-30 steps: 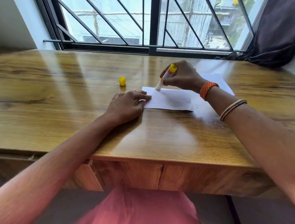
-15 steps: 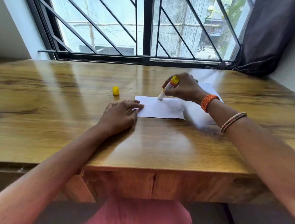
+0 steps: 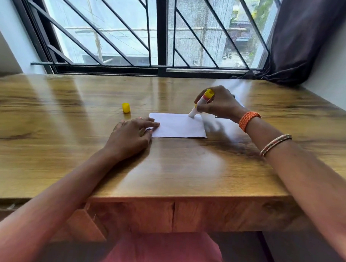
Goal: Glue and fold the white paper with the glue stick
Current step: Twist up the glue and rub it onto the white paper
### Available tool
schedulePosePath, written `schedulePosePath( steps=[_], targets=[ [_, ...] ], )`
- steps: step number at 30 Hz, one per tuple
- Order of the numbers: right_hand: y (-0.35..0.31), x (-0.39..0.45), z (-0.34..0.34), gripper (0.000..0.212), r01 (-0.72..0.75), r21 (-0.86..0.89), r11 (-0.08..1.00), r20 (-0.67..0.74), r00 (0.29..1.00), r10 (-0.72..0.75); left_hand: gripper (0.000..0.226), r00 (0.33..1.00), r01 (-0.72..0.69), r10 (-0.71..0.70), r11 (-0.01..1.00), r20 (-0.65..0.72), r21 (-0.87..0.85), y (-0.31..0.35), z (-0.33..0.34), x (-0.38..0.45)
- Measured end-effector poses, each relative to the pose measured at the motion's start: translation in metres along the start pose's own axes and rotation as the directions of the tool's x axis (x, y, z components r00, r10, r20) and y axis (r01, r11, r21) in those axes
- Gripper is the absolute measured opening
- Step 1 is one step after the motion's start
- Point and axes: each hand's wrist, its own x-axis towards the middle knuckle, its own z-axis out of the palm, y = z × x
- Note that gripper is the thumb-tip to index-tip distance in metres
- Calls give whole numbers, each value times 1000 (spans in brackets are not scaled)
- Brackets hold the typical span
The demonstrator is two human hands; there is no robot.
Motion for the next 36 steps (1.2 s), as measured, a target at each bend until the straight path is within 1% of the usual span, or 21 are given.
schedulePosePath(
  steps=[3,9,14,20,23,26,28,30,33,36],
  targets=[
    [5,-2,-4,15,-19,1,1000,-10,1000,19,38,1000,-3,3,1000,-3,10,0,0,0],
    [11,-6,-9,12,-60,31,998,-34,998,61,37,999,-30,31,999,-23,30,-3,4,2],
    [18,-8,-10,12,-64,112,992,-19,998,66,35,995,-82,86,994,-54,76,-3,5,1],
    [22,-10,-11,14,-80,166,983,-30,996,86,39,995,-98,100,992,-25,85,-3,5,1],
    [22,-10,-11,14,-76,157,985,-30,996,82,33,989,-130,137,987,-63,93,-1,5,0],
    [21,-9,-11,13,-64,130,989,-37,997,69,31,969,-215,226,971,-98,107,3,4,0],
    [21,-9,-11,15,-66,112,992,-38,997,71,29,946,-301,315,942,-80,146,8,3,3],
    [19,-10,-11,19,-76,93,993,-45,996,81,31,923,-372,381,918,-46,139,18,5,11],
    [17,-8,-10,15,-81,45,996,-60,995,83,37,929,-371,370,920,34,123,42,9,24],
    [9,-7,-11,13,-71,-48,996,-74,995,67,39,932,-355,328,908,153,223,55,14,35]
  ],
)
